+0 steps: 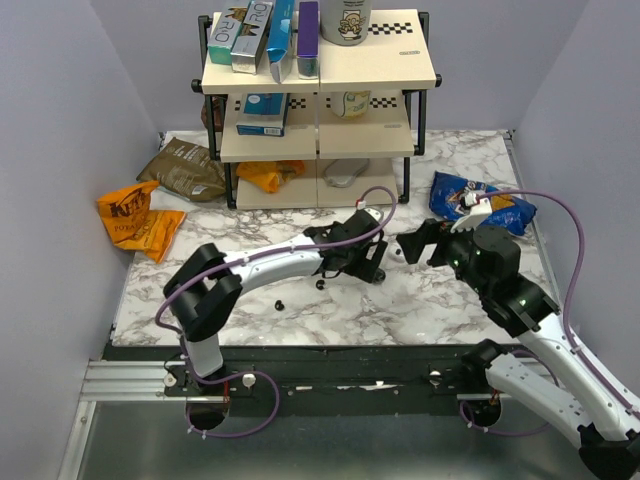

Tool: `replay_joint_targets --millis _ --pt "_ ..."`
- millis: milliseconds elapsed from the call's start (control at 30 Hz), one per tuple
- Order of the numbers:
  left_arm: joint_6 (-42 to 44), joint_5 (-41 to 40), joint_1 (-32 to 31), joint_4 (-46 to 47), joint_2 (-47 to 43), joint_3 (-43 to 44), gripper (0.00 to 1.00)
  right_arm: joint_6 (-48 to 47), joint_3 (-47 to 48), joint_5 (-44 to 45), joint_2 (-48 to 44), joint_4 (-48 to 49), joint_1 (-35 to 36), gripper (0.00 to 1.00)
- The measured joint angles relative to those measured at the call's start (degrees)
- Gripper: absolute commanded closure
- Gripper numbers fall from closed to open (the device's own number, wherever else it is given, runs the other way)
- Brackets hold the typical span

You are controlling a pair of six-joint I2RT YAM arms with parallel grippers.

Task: Insert the wireless bluetooth earbuds into the charging case
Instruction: Pick up the charging case at the center of the board.

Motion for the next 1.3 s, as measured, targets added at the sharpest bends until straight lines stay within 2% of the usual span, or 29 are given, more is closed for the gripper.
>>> replay_joint_targets --millis 167,500,1300 --pt "0.0 -1.6 -2.5 -0.4 6.2 4.7 0.01 0.0 0.0 -0.7 -3.0 -2.6 0.0 0.00" --pt "-2.1 -4.9 -3.8 -1.9 12.5 11.0 0.01 0.0 0.0 -1.1 -8.0 -5.1 0.0 0.00" --pt "-3.3 -5.8 -4.7 -2.4 18.1 13.2 0.01 0.0 0.0 -1.6 -10.0 -8.2 0.0 0.00"
